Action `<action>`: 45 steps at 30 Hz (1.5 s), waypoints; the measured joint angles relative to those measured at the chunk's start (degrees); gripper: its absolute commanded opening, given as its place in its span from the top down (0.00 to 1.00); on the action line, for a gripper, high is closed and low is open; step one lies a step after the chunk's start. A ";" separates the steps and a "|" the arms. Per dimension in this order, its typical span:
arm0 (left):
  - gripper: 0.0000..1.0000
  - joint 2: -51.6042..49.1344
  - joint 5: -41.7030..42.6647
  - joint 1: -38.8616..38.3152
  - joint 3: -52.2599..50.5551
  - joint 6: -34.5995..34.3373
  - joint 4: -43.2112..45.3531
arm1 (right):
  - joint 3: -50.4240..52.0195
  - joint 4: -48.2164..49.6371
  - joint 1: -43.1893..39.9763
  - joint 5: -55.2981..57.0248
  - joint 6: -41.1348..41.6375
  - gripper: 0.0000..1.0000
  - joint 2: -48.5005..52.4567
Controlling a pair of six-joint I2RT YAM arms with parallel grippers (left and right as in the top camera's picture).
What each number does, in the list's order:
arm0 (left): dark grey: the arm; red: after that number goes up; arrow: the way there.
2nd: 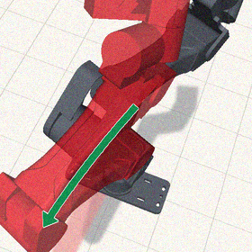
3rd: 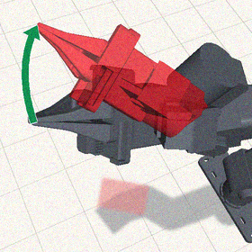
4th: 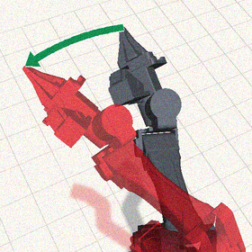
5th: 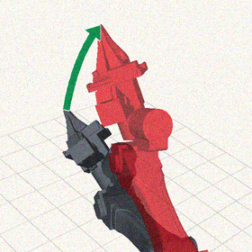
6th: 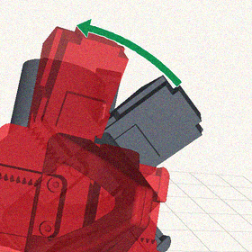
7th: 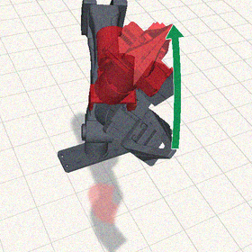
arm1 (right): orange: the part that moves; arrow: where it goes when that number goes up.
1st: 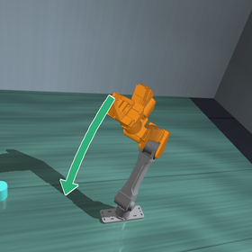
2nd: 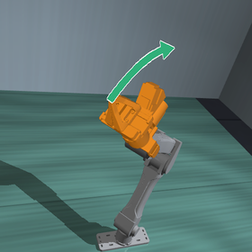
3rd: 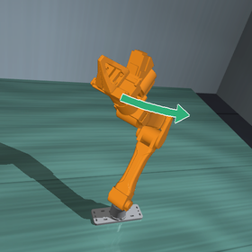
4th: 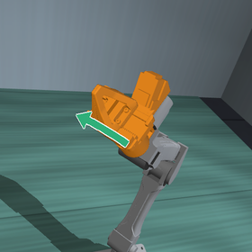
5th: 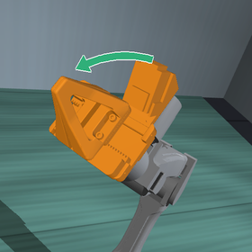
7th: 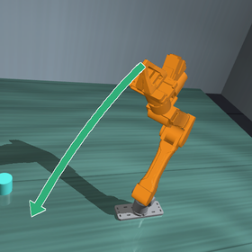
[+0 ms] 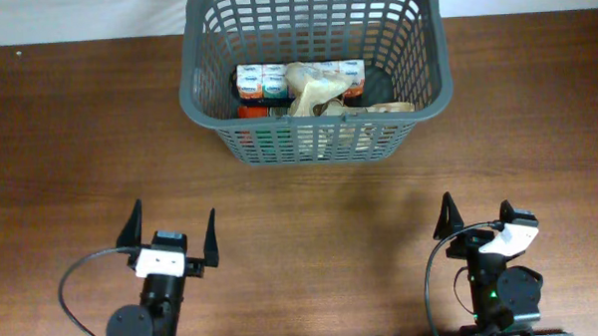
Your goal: Pack container
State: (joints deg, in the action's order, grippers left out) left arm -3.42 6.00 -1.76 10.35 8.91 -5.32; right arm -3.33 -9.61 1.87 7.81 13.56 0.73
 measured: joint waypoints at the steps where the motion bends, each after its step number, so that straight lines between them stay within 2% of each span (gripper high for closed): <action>1: 0.01 1.31 0.00 0.00 -0.94 0.00 -0.61 | 0.00 0.00 0.00 0.00 0.00 0.01 0.00; 12: 0.01 2.54 0.87 0.00 -7.08 0.00 -3.10 | 0.00 0.00 0.00 0.00 0.00 0.01 0.00; 45: 0.01 2.54 1.07 0.00 -7.17 0.00 -3.15 | 0.00 0.00 0.00 0.00 -0.02 0.01 0.00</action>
State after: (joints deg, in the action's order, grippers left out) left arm -0.89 7.07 -1.76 3.18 8.91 -8.47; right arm -3.33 -9.61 1.87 7.81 13.54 0.73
